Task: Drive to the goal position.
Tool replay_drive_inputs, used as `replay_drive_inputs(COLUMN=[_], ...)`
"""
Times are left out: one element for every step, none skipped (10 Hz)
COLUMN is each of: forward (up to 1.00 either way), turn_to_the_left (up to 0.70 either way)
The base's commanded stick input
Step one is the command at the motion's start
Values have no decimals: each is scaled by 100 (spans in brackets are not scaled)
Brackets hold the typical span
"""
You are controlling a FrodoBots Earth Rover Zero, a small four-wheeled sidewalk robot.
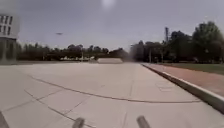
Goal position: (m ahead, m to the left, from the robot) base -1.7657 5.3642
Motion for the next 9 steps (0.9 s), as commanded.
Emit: replay_drive_inputs(forward=[70, 70, 70, 70, 70, 70, 70, 70, 70], turn_to_the_left=[27, 27, 27, 27, 27, 27, 27, 27, 27])
